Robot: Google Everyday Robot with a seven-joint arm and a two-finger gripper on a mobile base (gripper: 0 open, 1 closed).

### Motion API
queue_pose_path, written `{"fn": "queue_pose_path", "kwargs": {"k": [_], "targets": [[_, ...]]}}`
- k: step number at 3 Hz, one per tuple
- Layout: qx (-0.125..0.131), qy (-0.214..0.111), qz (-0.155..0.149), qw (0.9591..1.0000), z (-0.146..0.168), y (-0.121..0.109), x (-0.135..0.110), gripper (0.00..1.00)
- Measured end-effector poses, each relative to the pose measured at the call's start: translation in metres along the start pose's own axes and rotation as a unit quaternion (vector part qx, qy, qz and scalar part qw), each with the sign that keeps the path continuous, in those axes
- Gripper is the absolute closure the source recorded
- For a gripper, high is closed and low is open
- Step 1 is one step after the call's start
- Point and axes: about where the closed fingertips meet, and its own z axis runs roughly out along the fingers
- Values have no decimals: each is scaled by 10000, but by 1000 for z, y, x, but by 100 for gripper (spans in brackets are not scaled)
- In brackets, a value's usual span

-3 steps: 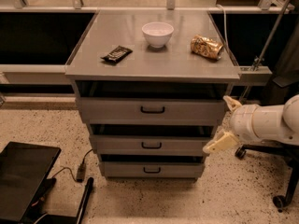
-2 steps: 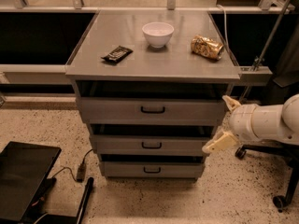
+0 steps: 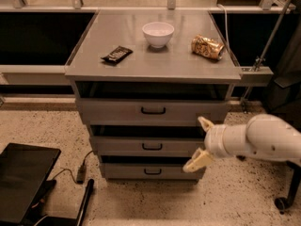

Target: Open middle drawer

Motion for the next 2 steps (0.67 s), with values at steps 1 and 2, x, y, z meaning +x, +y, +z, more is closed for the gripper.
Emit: {"fn": "queue_pose_path", "kwargs": {"k": [1, 2], "targets": [[-368, -176, 113, 9991, 68, 36, 13, 0], [-408, -19, 251, 9988, 121, 64, 26, 0]]}}
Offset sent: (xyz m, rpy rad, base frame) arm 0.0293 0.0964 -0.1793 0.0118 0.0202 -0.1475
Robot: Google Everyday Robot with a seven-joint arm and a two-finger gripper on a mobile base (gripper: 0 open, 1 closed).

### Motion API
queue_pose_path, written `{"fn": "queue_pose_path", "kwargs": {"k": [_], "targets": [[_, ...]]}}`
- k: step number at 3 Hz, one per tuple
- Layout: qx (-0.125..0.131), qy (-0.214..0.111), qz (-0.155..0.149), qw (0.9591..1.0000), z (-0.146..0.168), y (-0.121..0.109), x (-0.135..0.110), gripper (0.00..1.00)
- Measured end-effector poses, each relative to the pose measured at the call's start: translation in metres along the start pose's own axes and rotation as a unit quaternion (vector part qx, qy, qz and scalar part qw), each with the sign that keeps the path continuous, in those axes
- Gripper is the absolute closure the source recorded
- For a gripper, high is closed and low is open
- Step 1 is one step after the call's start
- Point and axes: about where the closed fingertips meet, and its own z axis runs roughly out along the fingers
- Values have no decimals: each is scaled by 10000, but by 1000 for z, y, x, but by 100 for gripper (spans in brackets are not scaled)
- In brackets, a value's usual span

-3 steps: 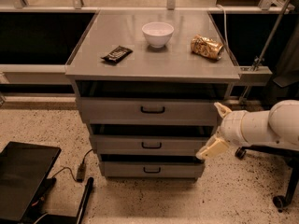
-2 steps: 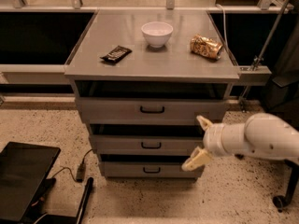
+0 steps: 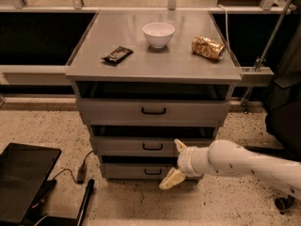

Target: Open middle drawer

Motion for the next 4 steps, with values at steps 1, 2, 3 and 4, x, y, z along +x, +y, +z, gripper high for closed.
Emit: {"fn": "queue_pose_path", "kwargs": {"k": [1, 2, 3, 4], "targets": [[343, -57, -1, 9994, 2, -16, -5, 0], [357, -84, 125, 9992, 9, -19, 2, 0], [270, -194, 239, 9992, 26, -37, 18, 0], [406, -274, 429, 9979, 52, -78, 32, 0]]}}
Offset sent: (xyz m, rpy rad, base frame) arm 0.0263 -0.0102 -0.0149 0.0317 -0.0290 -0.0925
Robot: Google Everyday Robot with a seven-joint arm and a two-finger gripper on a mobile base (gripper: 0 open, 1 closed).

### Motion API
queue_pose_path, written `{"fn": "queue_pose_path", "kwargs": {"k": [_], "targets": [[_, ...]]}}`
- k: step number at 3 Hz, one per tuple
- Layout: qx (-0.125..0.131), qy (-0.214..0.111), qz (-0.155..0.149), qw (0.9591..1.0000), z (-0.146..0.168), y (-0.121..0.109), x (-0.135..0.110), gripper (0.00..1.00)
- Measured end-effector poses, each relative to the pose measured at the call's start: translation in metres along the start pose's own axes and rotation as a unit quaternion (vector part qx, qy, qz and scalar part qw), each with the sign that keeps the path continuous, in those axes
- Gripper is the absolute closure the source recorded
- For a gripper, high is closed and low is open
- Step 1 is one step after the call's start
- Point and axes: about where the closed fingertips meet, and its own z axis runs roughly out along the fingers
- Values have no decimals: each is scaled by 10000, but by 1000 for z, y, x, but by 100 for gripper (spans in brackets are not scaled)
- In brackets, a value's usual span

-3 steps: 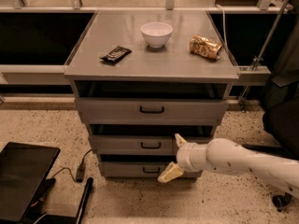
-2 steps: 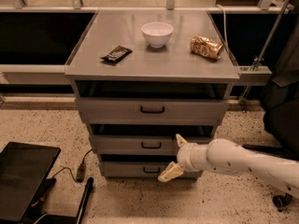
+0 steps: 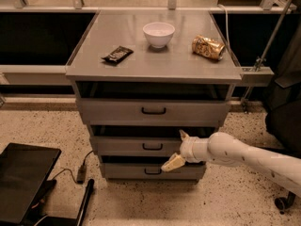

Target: Open middle drawer

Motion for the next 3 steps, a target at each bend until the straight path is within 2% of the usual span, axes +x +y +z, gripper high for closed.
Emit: {"fn": "queue_pose_path", "kwargs": {"k": [1, 2, 3], "targets": [[-1, 0, 0, 10000, 0, 0, 0, 0], [-189, 18, 42, 9998, 16, 4, 0, 0], [-181, 58, 210, 9996, 40, -8, 0, 0]]}}
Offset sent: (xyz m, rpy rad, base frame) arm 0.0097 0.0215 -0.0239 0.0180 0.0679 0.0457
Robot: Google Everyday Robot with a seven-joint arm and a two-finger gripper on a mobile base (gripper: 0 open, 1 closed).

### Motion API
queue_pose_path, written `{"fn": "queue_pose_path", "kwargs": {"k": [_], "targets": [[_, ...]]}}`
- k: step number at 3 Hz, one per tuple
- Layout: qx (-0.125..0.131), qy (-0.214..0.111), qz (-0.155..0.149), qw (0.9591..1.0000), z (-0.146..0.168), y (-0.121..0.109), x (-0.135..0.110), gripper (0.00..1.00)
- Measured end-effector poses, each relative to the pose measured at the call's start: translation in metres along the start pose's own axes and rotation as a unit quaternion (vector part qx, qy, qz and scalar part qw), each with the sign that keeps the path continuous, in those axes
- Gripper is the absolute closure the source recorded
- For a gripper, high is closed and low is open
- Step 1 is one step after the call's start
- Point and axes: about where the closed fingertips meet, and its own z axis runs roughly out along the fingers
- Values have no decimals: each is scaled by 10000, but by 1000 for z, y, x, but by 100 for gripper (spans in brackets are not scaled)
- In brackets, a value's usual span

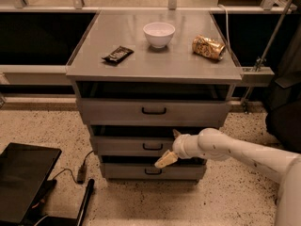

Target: Open middle drawer

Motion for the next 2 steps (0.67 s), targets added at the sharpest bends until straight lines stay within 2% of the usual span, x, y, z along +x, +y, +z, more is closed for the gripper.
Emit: {"fn": "queue_pose_path", "kwargs": {"k": [1, 2], "targets": [[225, 63, 280, 9993, 14, -17, 3, 0], [225, 64, 277, 9993, 14, -17, 3, 0]]}}
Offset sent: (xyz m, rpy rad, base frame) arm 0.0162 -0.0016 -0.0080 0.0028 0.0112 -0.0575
